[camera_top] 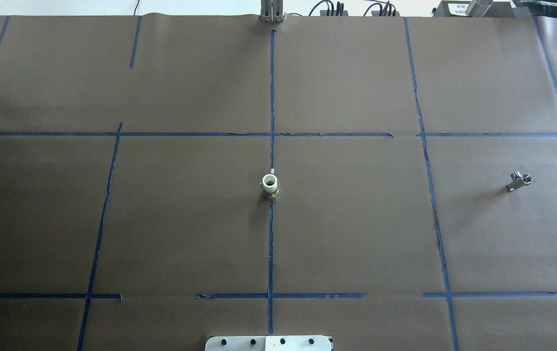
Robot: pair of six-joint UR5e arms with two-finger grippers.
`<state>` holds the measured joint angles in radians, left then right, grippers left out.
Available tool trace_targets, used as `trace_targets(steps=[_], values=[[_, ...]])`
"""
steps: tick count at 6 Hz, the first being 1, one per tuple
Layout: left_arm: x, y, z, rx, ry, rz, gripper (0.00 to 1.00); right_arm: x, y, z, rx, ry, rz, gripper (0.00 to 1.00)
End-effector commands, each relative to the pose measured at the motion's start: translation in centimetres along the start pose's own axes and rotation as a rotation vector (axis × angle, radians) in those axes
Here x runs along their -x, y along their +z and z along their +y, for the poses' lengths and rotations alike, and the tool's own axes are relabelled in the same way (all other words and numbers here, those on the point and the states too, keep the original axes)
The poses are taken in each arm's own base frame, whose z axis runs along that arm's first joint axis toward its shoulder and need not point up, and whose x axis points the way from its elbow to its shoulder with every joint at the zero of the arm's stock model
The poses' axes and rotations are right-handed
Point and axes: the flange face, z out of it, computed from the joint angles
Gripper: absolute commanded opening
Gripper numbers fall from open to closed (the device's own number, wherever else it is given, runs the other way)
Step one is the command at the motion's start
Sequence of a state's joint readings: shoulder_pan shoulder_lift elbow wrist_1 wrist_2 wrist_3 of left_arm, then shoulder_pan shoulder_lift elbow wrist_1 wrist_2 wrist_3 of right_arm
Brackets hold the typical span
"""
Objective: Assemble PPR valve and pipe with both arms
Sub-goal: 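Withdraw the left arm out of view, then lower the right gripper onto the chrome tee fitting and grasp it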
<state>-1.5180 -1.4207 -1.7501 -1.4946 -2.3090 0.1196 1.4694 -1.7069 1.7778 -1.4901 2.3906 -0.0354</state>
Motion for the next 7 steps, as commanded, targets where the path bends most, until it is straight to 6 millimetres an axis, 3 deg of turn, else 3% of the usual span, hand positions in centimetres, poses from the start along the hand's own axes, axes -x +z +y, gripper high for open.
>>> trace_targets(steps=[1,2,3,5,7], values=[[0.2,-0.6,0.5,-0.015,-0.006,0.002,1.0,4.0,2.7,-1.3,0.007,-0.076,-0.017,1.0],[0.1,-0.7,0.4,-0.018,-0.002,0.001,1.0,7.5,4.5,-2.5,-0.015,-0.039,-0.041,0.99],[0.1,-0.7,0.4,-0.019,-0.003,0.001,1.0,9.5,6.5,-2.1,-0.039,-0.015,-0.023,0.99],[0.1,-0.8,0.2,-0.024,0.002,0.0,1.0,10.3,10.5,-1.0,-0.028,-0.009,0.037,0.99],[0.2,-0.7,0.2,-0.022,0.0,0.001,1.0,12.9,12.3,-3.2,-0.019,-0.059,0.033,1.0]])
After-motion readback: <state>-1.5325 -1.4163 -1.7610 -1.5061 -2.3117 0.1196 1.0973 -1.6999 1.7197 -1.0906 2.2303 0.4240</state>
